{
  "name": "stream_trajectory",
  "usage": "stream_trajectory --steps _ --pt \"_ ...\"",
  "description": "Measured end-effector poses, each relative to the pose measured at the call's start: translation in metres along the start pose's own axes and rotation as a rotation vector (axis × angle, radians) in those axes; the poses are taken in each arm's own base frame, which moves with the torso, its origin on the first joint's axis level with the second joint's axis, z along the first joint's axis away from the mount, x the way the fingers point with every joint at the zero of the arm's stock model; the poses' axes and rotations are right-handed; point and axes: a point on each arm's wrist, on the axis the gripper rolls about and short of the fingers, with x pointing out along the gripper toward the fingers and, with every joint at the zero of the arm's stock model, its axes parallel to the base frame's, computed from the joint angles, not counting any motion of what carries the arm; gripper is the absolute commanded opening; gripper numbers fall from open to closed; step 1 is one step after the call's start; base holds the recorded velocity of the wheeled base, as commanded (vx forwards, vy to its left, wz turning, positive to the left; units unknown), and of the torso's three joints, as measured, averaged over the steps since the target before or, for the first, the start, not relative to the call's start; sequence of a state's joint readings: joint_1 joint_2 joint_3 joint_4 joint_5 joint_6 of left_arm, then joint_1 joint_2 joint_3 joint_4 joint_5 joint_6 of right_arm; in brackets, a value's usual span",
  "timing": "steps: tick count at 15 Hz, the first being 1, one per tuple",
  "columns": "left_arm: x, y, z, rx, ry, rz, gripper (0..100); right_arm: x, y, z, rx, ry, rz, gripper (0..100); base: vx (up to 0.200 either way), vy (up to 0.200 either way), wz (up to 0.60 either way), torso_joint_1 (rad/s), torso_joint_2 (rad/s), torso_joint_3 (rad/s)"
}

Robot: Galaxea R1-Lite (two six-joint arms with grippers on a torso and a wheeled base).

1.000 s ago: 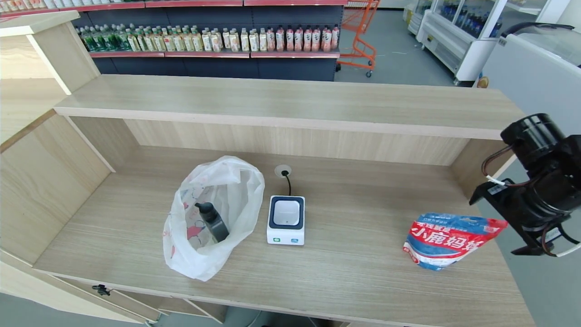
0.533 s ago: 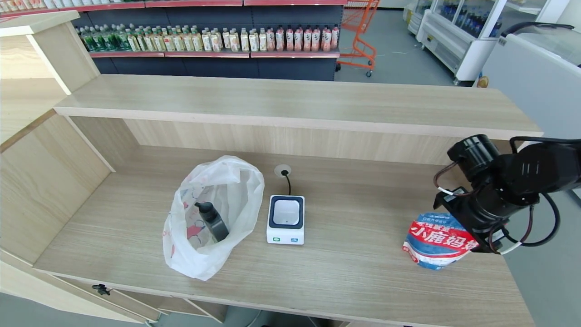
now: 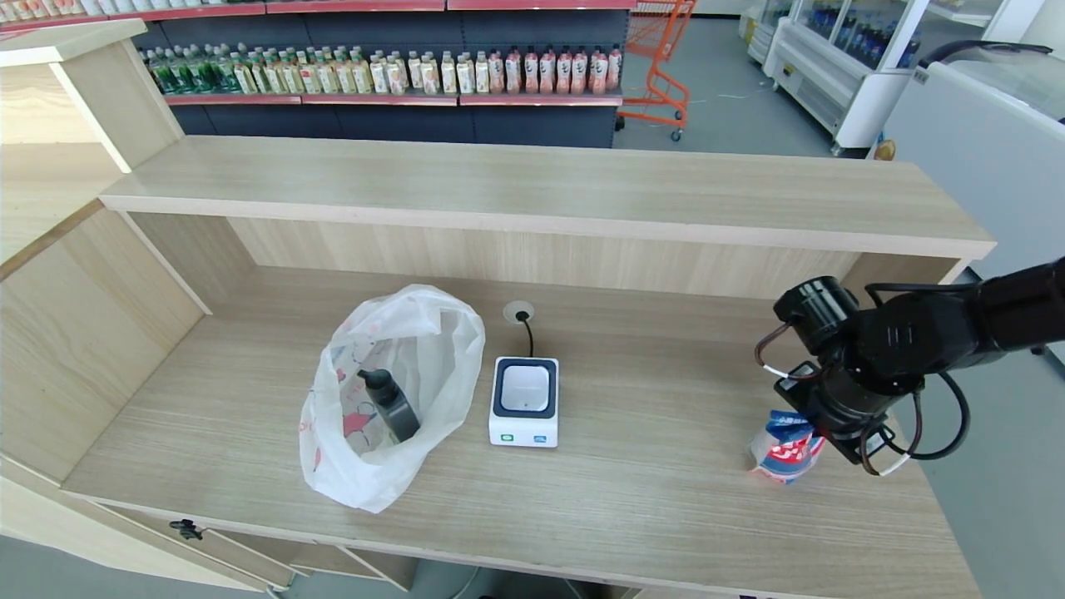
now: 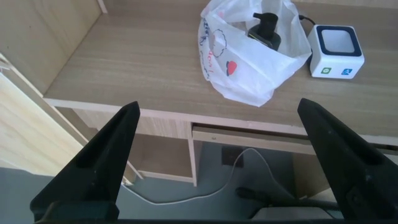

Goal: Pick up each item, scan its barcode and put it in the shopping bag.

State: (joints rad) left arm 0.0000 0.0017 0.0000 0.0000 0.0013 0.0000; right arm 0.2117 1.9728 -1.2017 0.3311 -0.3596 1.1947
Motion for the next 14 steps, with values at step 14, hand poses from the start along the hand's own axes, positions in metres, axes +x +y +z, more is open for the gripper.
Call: stream_trajectory --steps 14 --pt "0.0 0.0 0.0 0.0 0.0 0.0 100 -0.135 -0.083 0.066 -0.957 0.249 1.286 0 0.0 0.0 0.0 0.0 0.0 0.0"
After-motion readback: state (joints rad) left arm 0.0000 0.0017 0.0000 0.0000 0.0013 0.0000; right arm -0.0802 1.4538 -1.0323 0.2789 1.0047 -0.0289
